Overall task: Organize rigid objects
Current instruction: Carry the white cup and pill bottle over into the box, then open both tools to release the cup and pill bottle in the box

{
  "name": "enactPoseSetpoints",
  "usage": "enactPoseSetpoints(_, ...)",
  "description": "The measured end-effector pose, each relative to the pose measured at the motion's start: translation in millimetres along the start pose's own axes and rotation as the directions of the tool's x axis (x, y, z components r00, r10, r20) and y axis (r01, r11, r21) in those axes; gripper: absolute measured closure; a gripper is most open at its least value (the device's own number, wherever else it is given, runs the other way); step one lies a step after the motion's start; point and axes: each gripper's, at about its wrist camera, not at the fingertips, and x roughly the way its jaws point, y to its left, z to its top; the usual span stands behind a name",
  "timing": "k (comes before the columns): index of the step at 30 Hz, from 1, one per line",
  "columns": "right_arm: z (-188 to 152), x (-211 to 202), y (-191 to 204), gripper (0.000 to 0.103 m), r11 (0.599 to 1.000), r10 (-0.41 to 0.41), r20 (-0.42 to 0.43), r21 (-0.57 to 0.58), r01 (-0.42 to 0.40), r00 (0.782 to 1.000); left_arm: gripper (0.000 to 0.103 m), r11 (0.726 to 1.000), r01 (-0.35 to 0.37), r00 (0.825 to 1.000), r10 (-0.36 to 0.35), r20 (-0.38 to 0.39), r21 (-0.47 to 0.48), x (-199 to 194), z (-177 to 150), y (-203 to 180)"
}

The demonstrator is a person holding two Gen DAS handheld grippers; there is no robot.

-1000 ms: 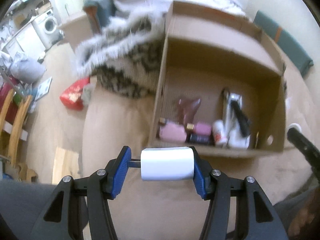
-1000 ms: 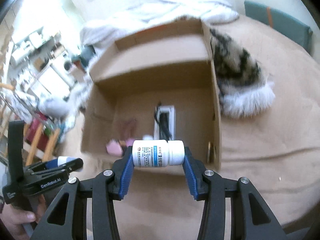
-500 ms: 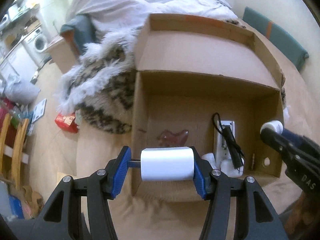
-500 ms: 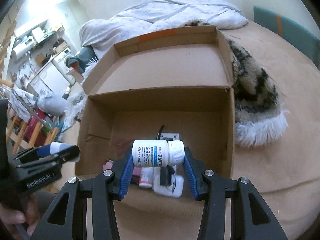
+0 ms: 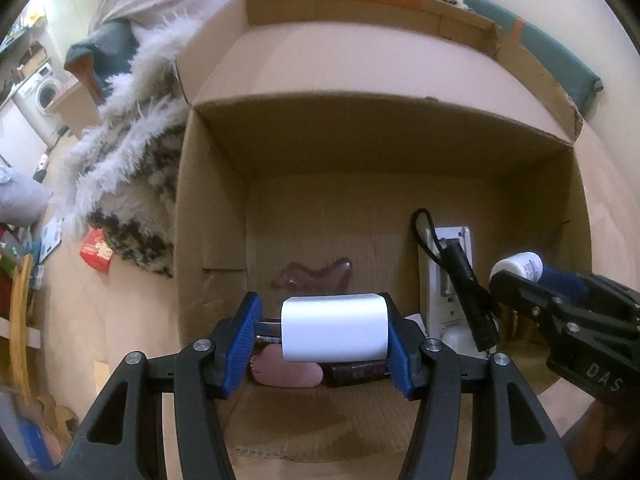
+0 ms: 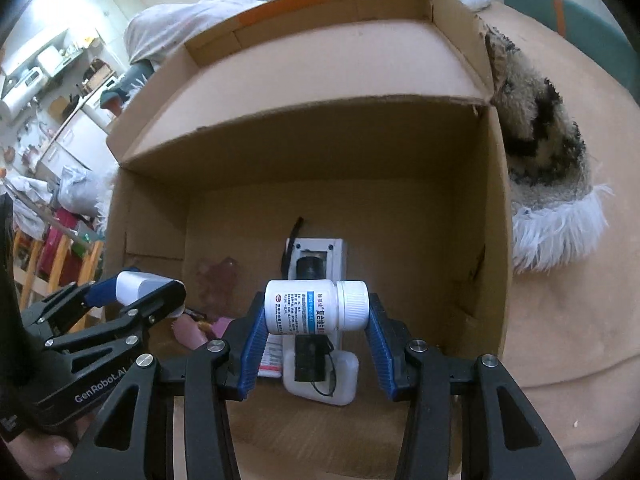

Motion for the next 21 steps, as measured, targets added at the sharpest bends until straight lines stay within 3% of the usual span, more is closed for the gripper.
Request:
enactPoseSetpoints(7,3,14,1,0.054,0.999,-0.029,-0.038,0.017,0.030,0.999,0.049,1.000,0.016,0.999,-0.017,-0.040,-0.013,14,0,3)
enactPoseSetpoints(15,8,23,9,0.054,0.999,-0.037,-0.054,0.020,0.038,0.998,0.049,1.000,0.015,1.000,-0.015,-0.021,-0.017,13,-1,2)
enactPoseSetpoints(21,11,19,12,0.033,1.000,0.001,-0.021,0.019,-0.001,1.000,0.042,1.000,0.003,1.000,-0.003,-0.024,-0.018,6,-1,1)
